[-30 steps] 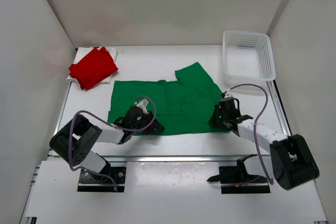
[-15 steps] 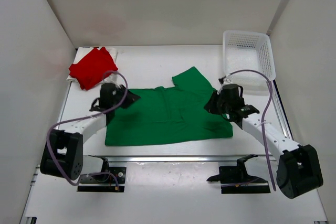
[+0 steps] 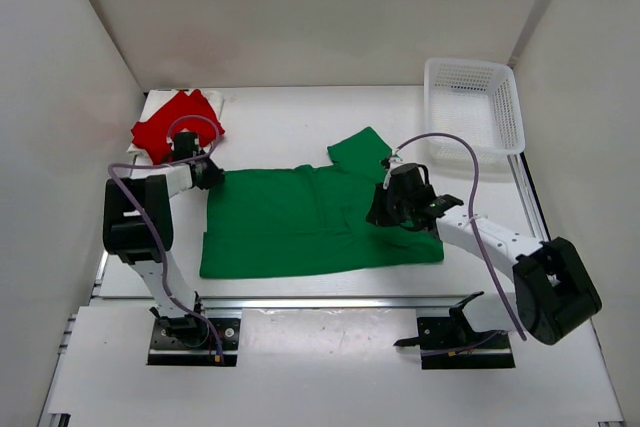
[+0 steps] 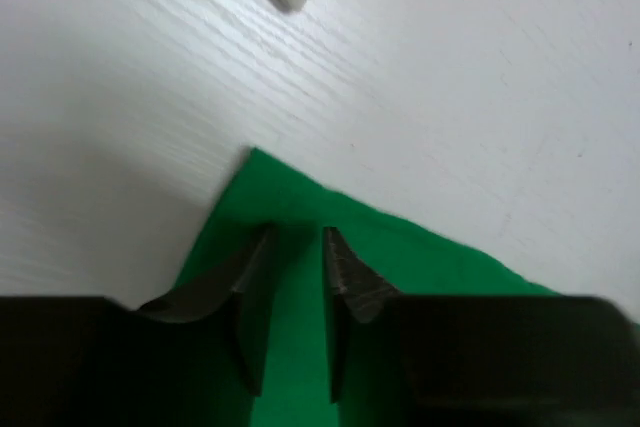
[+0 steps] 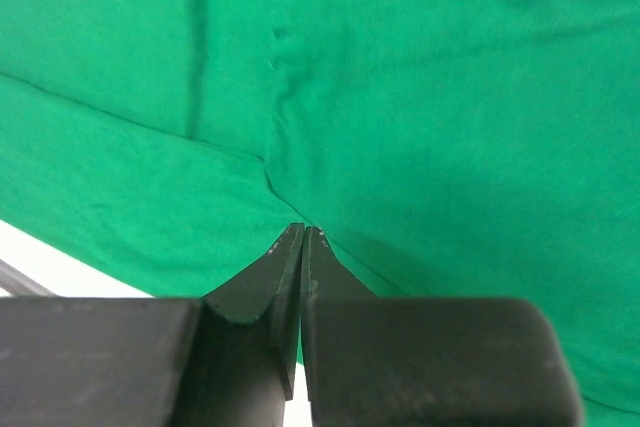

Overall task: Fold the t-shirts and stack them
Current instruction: Fold the flattened tshirt in 1/3 of the way, then grap the side of the flattened tshirt furthest away from the robot with both arms

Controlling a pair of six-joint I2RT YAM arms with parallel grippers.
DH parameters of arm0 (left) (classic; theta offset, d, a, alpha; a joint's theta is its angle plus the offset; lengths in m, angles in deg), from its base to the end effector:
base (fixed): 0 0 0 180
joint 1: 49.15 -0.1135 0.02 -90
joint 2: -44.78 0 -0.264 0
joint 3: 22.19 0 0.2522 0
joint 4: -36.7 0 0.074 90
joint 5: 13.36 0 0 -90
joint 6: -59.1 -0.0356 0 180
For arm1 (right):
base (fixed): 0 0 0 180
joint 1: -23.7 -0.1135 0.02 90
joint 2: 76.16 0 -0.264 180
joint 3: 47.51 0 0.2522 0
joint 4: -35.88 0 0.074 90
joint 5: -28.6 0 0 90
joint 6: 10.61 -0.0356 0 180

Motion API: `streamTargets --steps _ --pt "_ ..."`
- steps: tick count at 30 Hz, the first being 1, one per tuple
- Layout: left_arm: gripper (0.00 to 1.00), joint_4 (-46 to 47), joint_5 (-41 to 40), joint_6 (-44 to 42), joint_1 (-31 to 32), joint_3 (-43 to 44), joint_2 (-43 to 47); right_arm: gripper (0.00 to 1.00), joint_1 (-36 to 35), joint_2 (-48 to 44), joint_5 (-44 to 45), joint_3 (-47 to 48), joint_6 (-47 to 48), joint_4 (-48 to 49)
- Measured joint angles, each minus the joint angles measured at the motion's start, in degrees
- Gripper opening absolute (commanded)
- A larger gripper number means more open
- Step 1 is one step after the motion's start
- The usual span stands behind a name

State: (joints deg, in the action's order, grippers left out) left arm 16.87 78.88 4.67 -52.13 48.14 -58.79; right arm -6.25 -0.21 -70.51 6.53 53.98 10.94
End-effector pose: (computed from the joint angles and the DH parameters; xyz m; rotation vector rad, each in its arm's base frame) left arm 0.3583 0.0173 0.1443 -0.8160 2.3831 -0.2833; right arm 0.2264 0.1370 0.1959 -0.1758 2.4676 0.6286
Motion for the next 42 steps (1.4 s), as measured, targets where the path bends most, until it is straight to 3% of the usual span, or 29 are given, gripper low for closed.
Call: streamTargets --steps 3,5,20,28,31,36,42 --pt "0.54 -0.55 -1.11 -1.27 -0.96 0.94 0.26 0.0 -1.16 -2.73 1.29 0.0 1.27 1.18" --pt "0.57 -0.9 -2.1 -1.68 -1.11 1.27 0.28 0.01 -1.4 -3.98 0.46 -0.46 1.09 2.97" --pt "0.46 -3.39 -3.67 -2.16 -4.83 5.4 -1.79 0.0 0.46 -2.16 -3.52 -2.51 -0.04 5.64" --pt "0.39 -7.02 -4.61 -4.15 -1.86 11.72 -4.66 0.0 0.85 -1.86 -3.78 -2.69 -0.04 5.68" --pt "0.4 -8.48 -4.61 -4.26 -1.57 11.74 -5.51 0.0 1.51 -2.56 -3.85 -2.69 -0.04 5.66" --pt "0.52 -8.24 -4.68 -3.98 -2.6 10.71 -5.05 0.0 1.55 -3.45 -3.91 -2.69 -0.04 5.79" --pt "0.51 -6.14 -4.0 -2.99 -4.35 8.17 -3.5 0.0 1.14 -3.39 -4.17 -2.71 0.09 5.79"
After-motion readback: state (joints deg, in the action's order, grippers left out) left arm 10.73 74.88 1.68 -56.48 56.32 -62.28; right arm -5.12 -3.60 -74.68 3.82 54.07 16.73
